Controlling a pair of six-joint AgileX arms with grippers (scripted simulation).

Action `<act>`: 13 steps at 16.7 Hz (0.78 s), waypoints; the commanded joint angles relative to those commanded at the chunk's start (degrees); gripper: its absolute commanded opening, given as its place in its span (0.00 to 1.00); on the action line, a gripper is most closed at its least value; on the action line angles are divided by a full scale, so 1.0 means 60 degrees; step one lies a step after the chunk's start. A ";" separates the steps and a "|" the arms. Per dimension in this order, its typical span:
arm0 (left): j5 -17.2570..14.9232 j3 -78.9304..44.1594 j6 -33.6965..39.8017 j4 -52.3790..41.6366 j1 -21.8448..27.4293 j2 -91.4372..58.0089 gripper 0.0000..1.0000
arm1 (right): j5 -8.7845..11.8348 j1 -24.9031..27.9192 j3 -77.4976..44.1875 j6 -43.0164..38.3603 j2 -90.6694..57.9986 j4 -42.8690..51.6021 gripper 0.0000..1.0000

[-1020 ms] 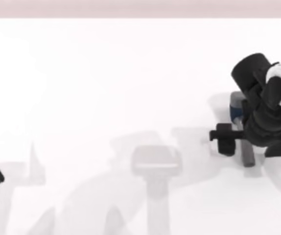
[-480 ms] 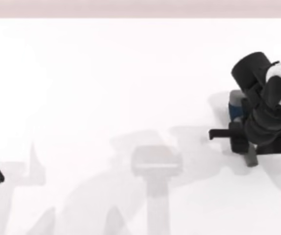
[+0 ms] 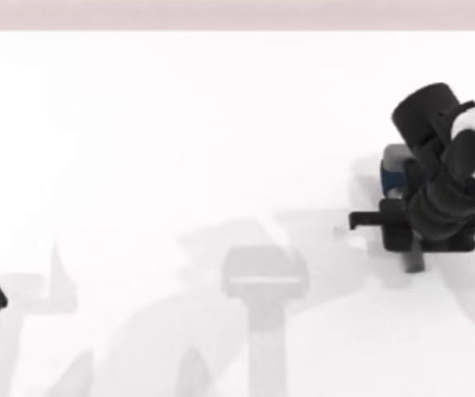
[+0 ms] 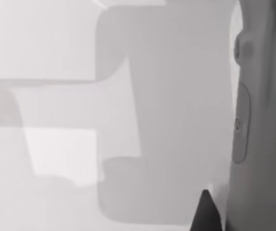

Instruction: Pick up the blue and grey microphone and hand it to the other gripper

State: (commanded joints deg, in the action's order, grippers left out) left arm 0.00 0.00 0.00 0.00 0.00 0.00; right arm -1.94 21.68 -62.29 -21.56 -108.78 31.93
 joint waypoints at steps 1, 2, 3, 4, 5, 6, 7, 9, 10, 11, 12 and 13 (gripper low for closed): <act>0.0000 0.0000 0.0000 0.0000 0.0000 0.0000 1.00 | 0.0142 0.0008 0.0076 0.0111 0.0084 -0.0402 0.00; 0.0000 0.0000 0.0000 0.0000 0.0000 0.0000 1.00 | 0.0306 0.0014 0.0171 0.0238 0.0183 -0.0890 0.00; 0.0000 0.0000 0.0000 0.0000 0.0000 0.0000 1.00 | 0.0493 0.0015 0.0290 0.0381 0.0300 -0.1451 0.00; 0.0000 0.0000 0.0000 0.0000 0.0000 0.0000 1.00 | 0.0703 0.0013 0.0437 0.0542 0.0436 -0.2071 0.00; 0.0000 0.0000 0.0000 0.0000 0.0000 0.0000 1.00 | 0.0931 0.0009 0.0610 0.0717 0.0587 -0.2755 0.00; 0.0000 0.0000 0.0000 0.0000 0.0000 0.0000 1.00 | 0.1173 0.0004 0.0805 0.0904 0.0747 -0.3498 0.00; 0.0000 0.0000 0.0000 0.0000 0.0000 0.0000 1.00 | 0.1428 -0.0001 0.1017 0.1100 0.0916 -0.4285 0.00; 0.0000 0.0000 0.0000 0.0000 0.0000 0.0000 1.00 | 0.1959 -0.0015 0.1481 0.1511 0.1284 -0.5962 0.00; 0.0000 0.0000 0.0000 0.0000 0.0000 0.0000 1.00 | 0.2227 -0.0024 0.1727 0.1723 0.1494 -0.6831 0.00; 0.0000 0.0000 0.0000 0.0000 0.0000 0.0000 1.00 | 0.2494 -0.0035 0.1973 0.1936 0.1718 -0.7703 0.00; 0.0000 0.0000 0.0000 0.0000 0.0000 0.0000 1.00 | 0.2756 -0.0047 0.2210 0.2148 0.1950 -0.8563 0.00; 0.0000 0.0000 0.0000 0.0000 0.0000 0.0000 1.00 | 0.3008 -0.0060 0.2434 0.2354 0.2189 -0.9394 0.00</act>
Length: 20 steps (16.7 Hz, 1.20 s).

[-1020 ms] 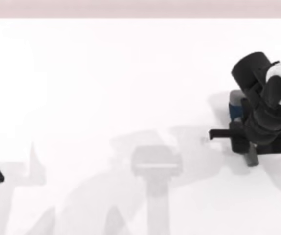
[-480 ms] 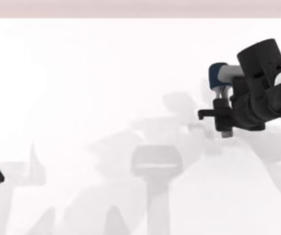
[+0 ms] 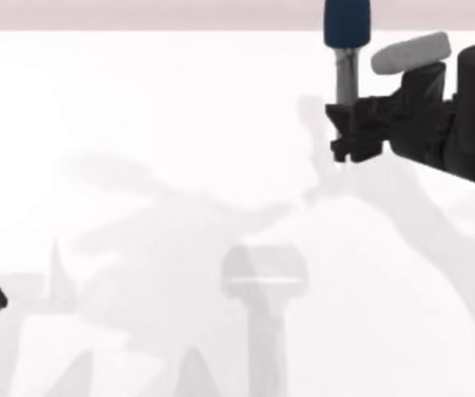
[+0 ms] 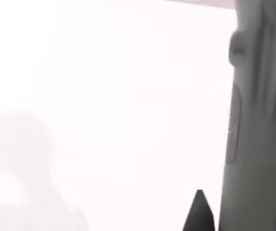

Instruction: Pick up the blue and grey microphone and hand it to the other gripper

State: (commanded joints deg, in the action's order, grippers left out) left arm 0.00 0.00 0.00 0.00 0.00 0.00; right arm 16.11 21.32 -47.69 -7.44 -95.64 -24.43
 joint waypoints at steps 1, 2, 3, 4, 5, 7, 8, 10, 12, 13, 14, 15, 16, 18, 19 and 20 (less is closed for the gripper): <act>0.0000 0.0000 0.0000 0.0000 0.0000 0.0000 1.00 | 0.0241 -0.0014 0.0208 0.0201 0.0244 -0.0780 0.00; 0.0000 0.0000 0.0000 0.0000 0.0000 0.0000 1.00 | 0.0461 -0.0027 0.0393 0.0390 0.0485 -0.1472 0.00; 0.0000 0.0000 0.0000 0.0000 0.0000 0.0000 1.00 | 0.0656 -0.0040 0.0556 0.0565 0.0720 -0.2061 0.00; 0.0000 0.0000 0.0000 0.0000 0.0000 0.0000 1.00 | 0.0830 -0.0053 0.0697 0.0723 0.0943 -0.2550 0.00; 0.0000 0.0000 0.0000 0.0000 0.0000 0.0000 1.00 | 0.0979 -0.0066 0.0815 0.0860 0.1143 -0.2940 0.00; 0.0000 0.0000 0.0000 0.0000 0.0000 0.0000 1.00 | 0.1168 -0.0085 0.0960 0.1040 0.1418 -0.3420 0.00; 0.0000 0.0000 0.0000 0.0000 0.0000 0.0000 1.00 | 0.1199 -0.0088 0.0985 0.1073 0.1468 -0.3505 0.00; 0.0000 0.0000 0.0000 0.0000 0.0000 0.0000 1.00 | 0.1199 -0.0088 0.0985 0.1073 0.1468 -0.3505 0.00; 0.0000 0.0000 0.0000 0.0000 0.0000 0.0000 1.00 | 0.1186 -0.0047 0.0939 0.1047 0.1435 -0.3483 0.00; 0.0000 0.0000 0.0000 0.0000 0.0000 0.0000 1.00 | 0.1160 -0.0016 0.0933 0.1047 0.1424 -0.3490 0.00; 0.0000 0.0000 0.0000 0.0000 0.0000 0.0000 1.00 | 0.1054 0.0106 0.0910 0.1045 0.1380 -0.3516 0.00; 0.0000 0.0000 0.0000 0.0000 0.0000 0.0000 1.00 | 0.0868 0.0310 0.0873 0.1044 0.1313 -0.3560 0.00; 0.0000 0.0000 0.0000 0.0000 0.0000 0.0000 1.00 | 0.0616 0.0568 0.0823 0.1042 0.1234 -0.3617 0.00; 0.0000 0.0000 0.0000 0.0000 0.0000 0.0000 1.00 | 0.0005 0.1185 0.0716 0.1032 0.1048 -0.3741 0.00; 0.0000 0.0000 0.0000 0.0000 0.0000 0.0000 1.00 | -0.0311 0.1511 0.0664 0.1024 0.0957 -0.3802 0.00; 0.0000 0.0000 0.0000 0.0000 0.0000 0.0000 1.00 | -0.0621 0.1831 0.0615 0.1017 0.0877 -0.3858 0.00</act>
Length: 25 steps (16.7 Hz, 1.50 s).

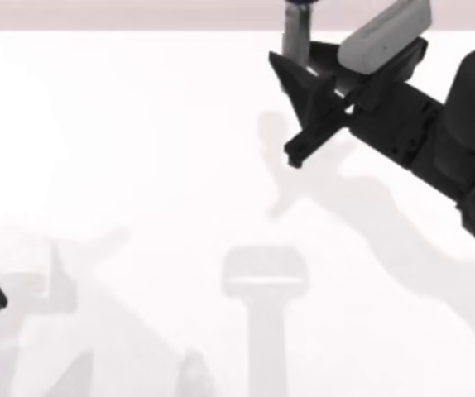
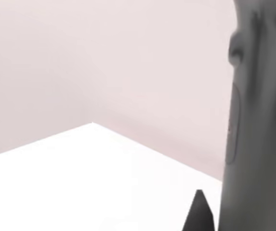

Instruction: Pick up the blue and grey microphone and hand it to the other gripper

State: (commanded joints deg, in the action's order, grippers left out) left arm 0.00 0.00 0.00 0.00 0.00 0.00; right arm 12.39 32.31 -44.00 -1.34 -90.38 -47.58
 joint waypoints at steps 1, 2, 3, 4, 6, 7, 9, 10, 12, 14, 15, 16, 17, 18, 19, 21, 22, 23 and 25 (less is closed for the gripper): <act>0.0000 0.0000 0.0000 0.0000 0.0000 0.0000 1.00 | -0.0273 0.0280 -0.0044 -0.0005 -0.0066 -0.0051 0.00; 0.0000 0.0000 0.0000 0.0000 0.0000 0.0000 1.00 | -0.0479 0.0489 -0.0077 -0.0008 -0.0111 -0.0090 0.00; 0.0000 0.0000 0.0000 0.0000 0.0000 0.0000 1.00 | -0.0596 0.0605 -0.0097 -0.0008 -0.0134 -0.0113 0.00; 0.0000 0.0000 0.0000 0.0000 0.0000 0.0000 1.00 | -0.0616 0.0626 -0.0101 -0.0009 -0.0138 -0.0117 0.00; 0.0000 0.0000 0.0000 0.0000 0.0000 0.0000 1.00 | -0.0616 0.0626 -0.0101 -0.0009 -0.0138 -0.0117 0.00; 0.0000 0.0000 0.0000 0.0000 0.0000 0.0000 1.00 | -0.0581 0.0590 -0.0058 -0.0028 -0.0096 -0.0105 0.00; 0.0000 0.0000 0.0000 0.0000 0.0000 0.0000 1.00 | -0.0598 0.0608 -0.0078 -0.0019 -0.0118 -0.0110 0.00; 0.0000 0.0000 0.0000 0.0000 0.0000 0.0000 1.00 | -0.0608 0.0618 -0.0090 -0.0013 -0.0131 -0.0113 0.00; 0.0000 0.0000 0.0000 0.0000 0.0000 0.0000 1.00 | -0.0616 0.0626 -0.0101 -0.0009 -0.0138 -0.0117 0.00; 0.0000 0.0000 0.0000 0.0000 0.0000 0.0000 1.00 | -0.0616 0.0626 -0.0101 -0.0009 -0.0138 -0.0117 0.00; -0.0013 -0.0014 0.0000 0.0010 0.0010 -0.0017 1.00 | -0.0616 0.0626 -0.0101 -0.0009 -0.0138 -0.0117 0.00; -0.0097 -0.0105 -0.0003 0.0071 0.0072 -0.0127 1.00 | -0.0616 0.0626 -0.0101 -0.0009 -0.0138 -0.0117 0.00; -0.0244 -0.0269 -0.0008 0.0182 0.0181 -0.0333 1.00 | -0.0616 0.0626 -0.0101 -0.0009 -0.0138 -0.0117 0.00; -0.0447 -0.0501 -0.0015 0.0339 0.0328 -0.0649 1.00 | -0.0616 0.0626 -0.0101 -0.0009 -0.0138 -0.0117 0.00; -0.0691 -0.0788 -0.0023 0.0531 0.0503 -0.1068 1.00 | -0.0616 0.0626 -0.0101 -0.0009 -0.0138 -0.0117 0.00; -0.1265 -0.1482 -0.0039 0.0996 0.0909 -0.2192 1.00 | -0.0616 0.0626 -0.0101 -0.0009 -0.0138 -0.0117 0.00; -0.1586 -0.1878 -0.0048 0.1262 0.1134 -0.2881 1.00 | -0.0616 0.0626 -0.0101 -0.0009 -0.0138 -0.0117 0.00; -0.1919 -0.2295 -0.0057 0.1540 0.1367 -0.3620 1.00 | -0.0616 0.0626 -0.0101 -0.0009 -0.0138 -0.0117 0.00; -0.2618 -0.3170 -0.0077 0.2128 0.1855 -0.5201 1.00 | -0.0616 0.0626 -0.0101 -0.0009 -0.0138 -0.0117 0.00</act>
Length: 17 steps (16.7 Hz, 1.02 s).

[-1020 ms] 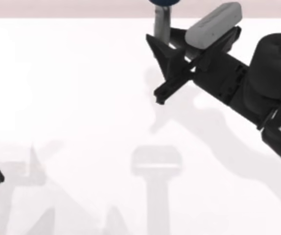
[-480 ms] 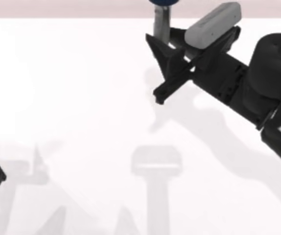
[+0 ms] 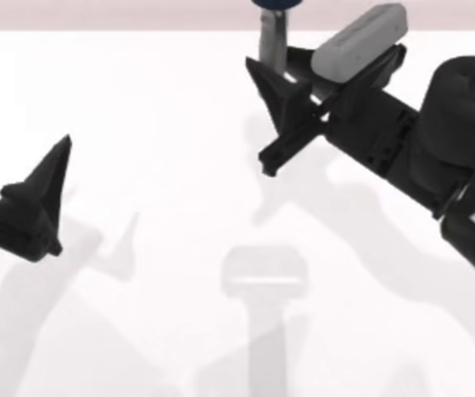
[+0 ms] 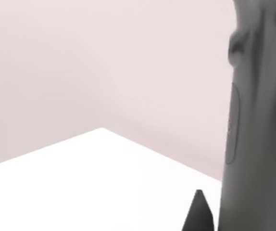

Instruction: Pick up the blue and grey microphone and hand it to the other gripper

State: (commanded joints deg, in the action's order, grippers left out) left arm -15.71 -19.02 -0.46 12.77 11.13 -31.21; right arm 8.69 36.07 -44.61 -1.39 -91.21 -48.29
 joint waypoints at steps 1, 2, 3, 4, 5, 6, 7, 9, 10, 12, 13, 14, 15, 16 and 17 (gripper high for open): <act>-0.0358 -0.0447 -0.0012 0.0300 0.0251 -0.0811 1.00 | 0.0000 0.0000 0.0000 0.0000 0.0000 0.0000 0.00; -0.0715 -0.0889 -0.0024 0.0598 0.0502 -0.1617 1.00 | 0.0000 0.0000 0.0000 0.0000 0.0000 0.0000 0.00; -0.1063 -0.1316 -0.0038 0.0885 0.0747 -0.2397 1.00 | 0.0000 0.0000 0.0000 0.0000 0.0000 0.0000 0.00; -0.1390 -0.1718 -0.0051 0.1155 0.0977 -0.3131 1.00 | 0.0000 0.0000 0.0000 0.0000 0.0000 0.0000 0.00; -0.1692 -0.2089 -0.0063 0.1404 0.1190 -0.3807 1.00 | 0.0000 0.0000 0.0000 0.0000 0.0000 0.0000 0.00; -0.1964 -0.2423 -0.0074 0.1628 0.1382 -0.4418 1.00 | 0.0000 0.0000 0.0000 0.0000 0.0000 0.0000 0.00; -0.2200 -0.2710 -0.0082 0.1821 0.1548 -0.4937 1.00 | 0.0000 0.0000 0.0000 0.0000 0.0000 0.0000 0.00; -0.2563 -0.3148 -0.0093 0.2114 0.1806 -0.5698 1.00 | 0.0000 0.0000 0.0000 0.0000 0.0000 0.0000 0.00; -0.2679 -0.3285 -0.0095 0.2206 0.1889 -0.5921 1.00 | 0.0000 0.0000 0.0000 0.0000 0.0000 0.0000 0.00; -0.2760 -0.3378 -0.0096 0.2269 0.1948 -0.6072 1.00 | 0.0000 0.0000 0.0000 0.0000 0.0000 0.0000 0.00; -0.2760 -0.3378 -0.0096 0.2269 0.1948 -0.6072 1.00 | 0.0000 0.0000 0.0000 0.0000 0.0000 0.0000 0.00; -0.2760 -0.3378 -0.0096 0.2269 0.1948 -0.6072 1.00 | 0.0000 0.0000 0.0000 0.0000 0.0000 0.0000 0.00; -0.2741 -0.3336 -0.0094 0.2249 0.1901 -0.6037 1.00 | 0.0000 0.0000 0.0000 0.0000 0.0000 0.0000 0.00; -0.2732 -0.3363 -0.0094 0.2260 0.1922 -0.6067 1.00 | 0.0000 0.0000 0.0000 0.0000 0.0000 0.0000 0.00; -0.2680 -0.3480 -0.0092 0.2304 0.2000 -0.6195 1.00 | 0.0000 0.0000 0.0000 0.0000 0.0000 0.0000 0.00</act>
State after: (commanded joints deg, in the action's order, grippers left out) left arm -31.79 -39.90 -1.02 26.59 23.13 -68.38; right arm 8.69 36.07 -44.61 -1.39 -91.21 -48.29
